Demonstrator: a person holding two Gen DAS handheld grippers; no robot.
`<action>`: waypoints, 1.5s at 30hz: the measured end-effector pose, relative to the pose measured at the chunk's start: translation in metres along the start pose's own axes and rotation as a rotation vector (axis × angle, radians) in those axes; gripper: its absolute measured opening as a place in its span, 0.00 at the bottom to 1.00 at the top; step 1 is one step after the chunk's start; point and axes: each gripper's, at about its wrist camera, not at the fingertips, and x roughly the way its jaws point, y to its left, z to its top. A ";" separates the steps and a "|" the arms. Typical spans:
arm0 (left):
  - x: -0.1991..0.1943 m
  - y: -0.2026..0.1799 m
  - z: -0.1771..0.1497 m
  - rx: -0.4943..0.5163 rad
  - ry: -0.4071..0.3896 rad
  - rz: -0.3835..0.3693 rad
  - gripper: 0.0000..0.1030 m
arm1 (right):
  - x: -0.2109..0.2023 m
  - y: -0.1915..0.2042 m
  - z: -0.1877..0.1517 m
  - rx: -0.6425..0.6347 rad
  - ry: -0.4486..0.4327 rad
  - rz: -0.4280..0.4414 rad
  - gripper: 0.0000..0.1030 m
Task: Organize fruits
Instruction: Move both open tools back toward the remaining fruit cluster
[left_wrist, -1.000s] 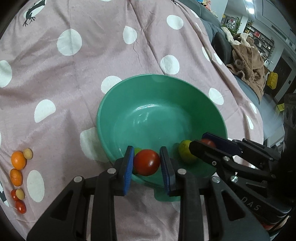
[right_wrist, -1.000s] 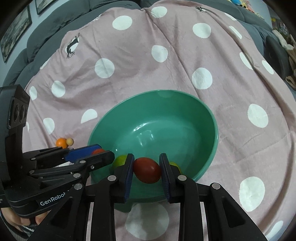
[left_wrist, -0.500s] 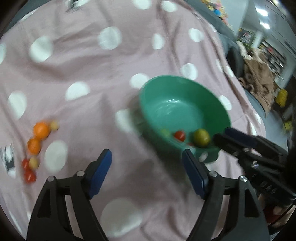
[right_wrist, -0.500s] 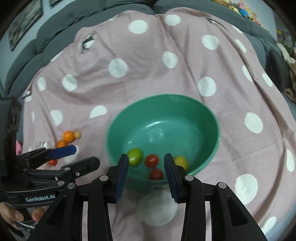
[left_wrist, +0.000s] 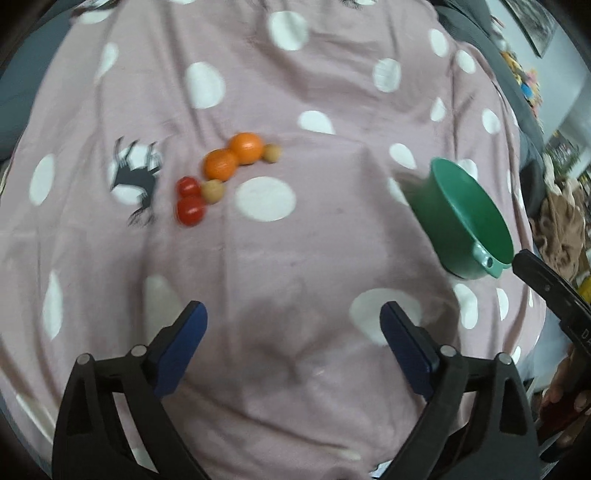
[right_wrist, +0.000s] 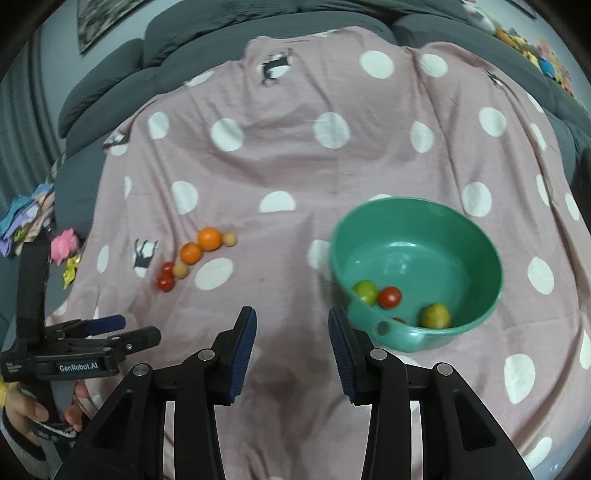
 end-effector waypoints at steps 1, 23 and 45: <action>-0.002 0.003 -0.001 -0.008 -0.002 0.004 0.94 | 0.000 0.005 0.000 -0.009 0.002 0.005 0.40; -0.014 0.070 -0.018 -0.103 -0.050 -0.033 0.94 | 0.052 0.071 -0.015 -0.116 0.173 0.127 0.40; 0.073 0.051 0.088 0.095 -0.057 -0.024 0.64 | 0.109 0.054 -0.007 -0.066 0.247 0.180 0.40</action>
